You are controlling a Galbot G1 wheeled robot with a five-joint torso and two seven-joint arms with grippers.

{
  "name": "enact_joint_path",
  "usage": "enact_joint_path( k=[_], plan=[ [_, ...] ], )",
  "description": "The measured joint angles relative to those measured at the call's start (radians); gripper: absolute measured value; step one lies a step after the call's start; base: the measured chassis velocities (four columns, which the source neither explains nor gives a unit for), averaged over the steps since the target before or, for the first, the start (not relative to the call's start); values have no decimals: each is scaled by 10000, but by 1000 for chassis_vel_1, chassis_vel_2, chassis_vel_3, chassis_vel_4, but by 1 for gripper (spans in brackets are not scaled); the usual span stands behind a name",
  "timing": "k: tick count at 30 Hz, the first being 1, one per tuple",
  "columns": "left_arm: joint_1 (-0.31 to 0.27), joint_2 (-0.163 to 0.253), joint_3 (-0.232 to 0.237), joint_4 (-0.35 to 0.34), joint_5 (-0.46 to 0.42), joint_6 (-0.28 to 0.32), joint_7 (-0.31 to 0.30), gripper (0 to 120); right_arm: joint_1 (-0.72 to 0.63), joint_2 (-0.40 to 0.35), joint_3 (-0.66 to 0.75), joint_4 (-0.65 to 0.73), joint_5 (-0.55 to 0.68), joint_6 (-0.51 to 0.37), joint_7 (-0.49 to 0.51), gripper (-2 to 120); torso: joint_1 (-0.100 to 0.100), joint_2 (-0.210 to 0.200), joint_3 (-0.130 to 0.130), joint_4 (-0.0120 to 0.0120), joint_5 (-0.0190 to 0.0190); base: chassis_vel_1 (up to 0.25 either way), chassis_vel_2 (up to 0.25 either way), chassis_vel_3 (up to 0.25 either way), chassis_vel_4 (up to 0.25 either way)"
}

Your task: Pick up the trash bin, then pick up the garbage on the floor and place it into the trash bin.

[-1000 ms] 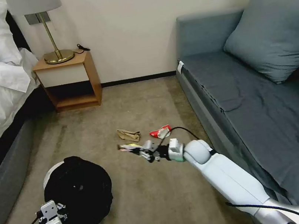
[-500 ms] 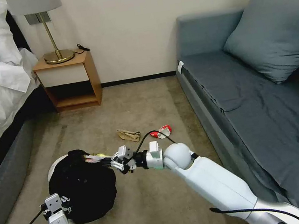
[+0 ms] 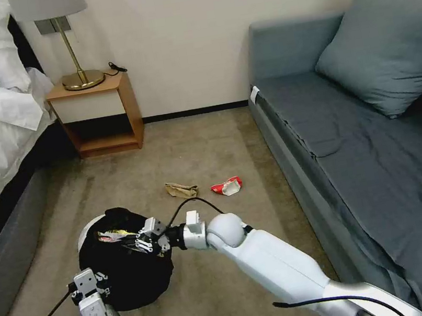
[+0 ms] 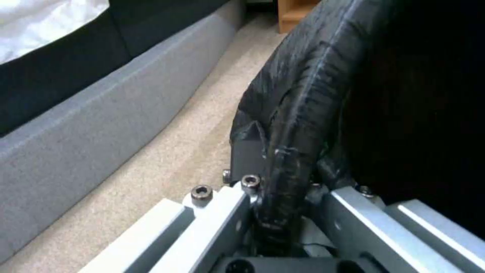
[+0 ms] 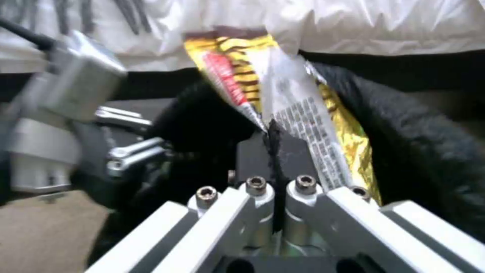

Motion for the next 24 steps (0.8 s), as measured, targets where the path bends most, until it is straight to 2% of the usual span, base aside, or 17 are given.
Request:
enact_joint_path(
  k=[5, 14, 16, 17, 18, 21, 22, 24],
  plan=[
    [51, -6, -1, -150, -111, -2, -1, 0, 20, 511, 56, -946, -414, 404, 47, 0, 0, 0, 0, 0, 1, 0, 0, 0, 0],
    [99, 29, -13, -217, -186, -17, -1, 0, 90, 683, 203, -1658, -962, 687, 374, 0, 0, 0, 0, -1, 1, 0, 0, 0, 0],
    [90, 31, -13, -221, -190, -18, -3, 0, 91, 664, 204, -1714, -1098, 697, 483, 4, 0, 0, 0, -1, 1, 0, 0, 0, 0],
    [71, 32, -12, -220, -192, -18, -6, 0, 91, 657, 204, -1750, -1198, 708, 552, 10, 0, 0, 0, -1, 1, 0, 0, 0, 0],
    [71, 32, -12, -220, -192, -18, -6, 0, 91, 657, 204, -1750, -1198, 708, 552, 10, 0, 0, 0, -1, 1, 0, 0, 0, 0],
    [6, 34, 11, -194, -197, -18, -16, 0, 60, 674, 204, -1834, -1383, 752, 695, 26, 0, 1, 0, -1, 2, 0, 0, 0, 0],
    [6, 34, 11, -194, -197, -18, -16, 0, 60, 674, 204, -1834, -1383, 752, 695, 26, 0, 1, 0, -1, 2, 0, 0, 0, 0],
    [-9, 35, 14, -148, -198, -19, -23, 0, 22, 664, 208, -1820, -1420, 760, 738, 35, 1, 0, 0, 0, 2, 0, 0, 0, 0]
  ],
)
